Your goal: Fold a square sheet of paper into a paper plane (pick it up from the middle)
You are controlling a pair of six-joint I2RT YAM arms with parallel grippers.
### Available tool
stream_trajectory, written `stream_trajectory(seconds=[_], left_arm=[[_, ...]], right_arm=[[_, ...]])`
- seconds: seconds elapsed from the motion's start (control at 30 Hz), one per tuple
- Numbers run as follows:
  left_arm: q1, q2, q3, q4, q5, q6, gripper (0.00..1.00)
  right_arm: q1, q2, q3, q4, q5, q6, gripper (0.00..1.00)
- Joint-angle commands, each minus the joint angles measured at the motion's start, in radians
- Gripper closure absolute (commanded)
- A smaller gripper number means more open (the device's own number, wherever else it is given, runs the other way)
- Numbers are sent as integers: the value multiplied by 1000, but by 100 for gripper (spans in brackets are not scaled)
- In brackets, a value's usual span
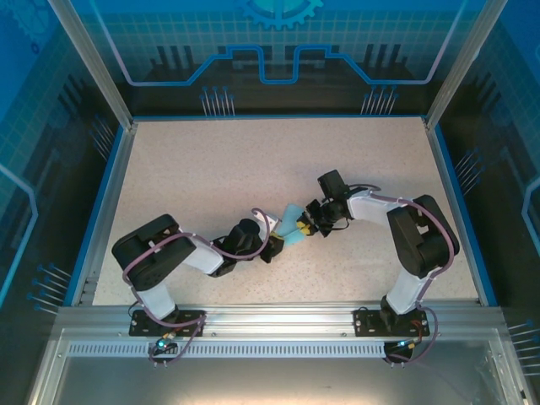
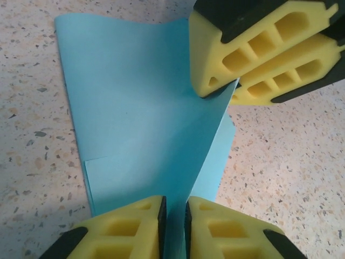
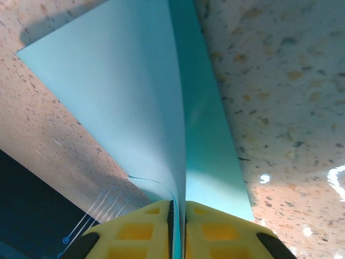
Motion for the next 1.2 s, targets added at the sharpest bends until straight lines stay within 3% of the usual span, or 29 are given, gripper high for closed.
stream_trajectory(seconds=[0.0, 0.13, 0.43, 0.7, 1.17], left_arm=[[-4, -59, 18, -40, 37, 34, 73], [-7, -100, 47, -89, 68, 67, 60], [-13, -90, 128, -112, 53, 106, 44], [-40, 2, 189, -42, 5, 175, 47], [-51, 155, 255, 86, -35, 249, 60]], right_arm=[[5, -56, 0, -51, 56, 59, 90], [16, -144, 4, -114, 174, 96, 93], [53, -320, -38, -182, 422, 216, 95], [72, -336, -46, -187, 471, 282, 96], [77, -294, -37, -175, 427, 300, 95]])
